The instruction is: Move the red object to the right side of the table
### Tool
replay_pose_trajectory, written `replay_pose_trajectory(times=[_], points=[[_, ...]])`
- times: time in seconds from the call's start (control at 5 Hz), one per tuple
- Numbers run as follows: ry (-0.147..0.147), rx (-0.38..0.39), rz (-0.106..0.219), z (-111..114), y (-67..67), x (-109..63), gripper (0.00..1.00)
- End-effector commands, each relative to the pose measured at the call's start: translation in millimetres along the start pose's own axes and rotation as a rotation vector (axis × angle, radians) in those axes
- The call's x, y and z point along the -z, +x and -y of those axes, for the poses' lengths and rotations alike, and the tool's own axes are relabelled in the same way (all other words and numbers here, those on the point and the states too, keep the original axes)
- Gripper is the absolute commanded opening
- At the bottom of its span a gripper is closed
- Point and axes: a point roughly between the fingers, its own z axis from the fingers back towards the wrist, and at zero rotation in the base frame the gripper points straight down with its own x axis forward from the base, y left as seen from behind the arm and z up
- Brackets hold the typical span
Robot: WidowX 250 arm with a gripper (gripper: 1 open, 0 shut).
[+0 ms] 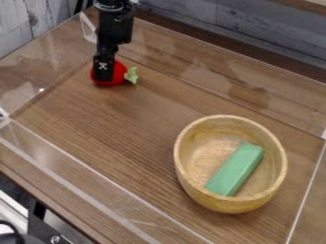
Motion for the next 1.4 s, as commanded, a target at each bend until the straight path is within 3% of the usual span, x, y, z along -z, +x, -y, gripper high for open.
replay_pose_trajectory(times=[0.0,1.0,1.2], points=[[0.057,-0.011,0.022,-11.6,-3.2,-10.4,1.0],[0.048,-0.012,0.067,-14.1,3.7,7.3,1.0],[0.042,-0.012,0.076,-14.1,5.6,12.7,0.0]])
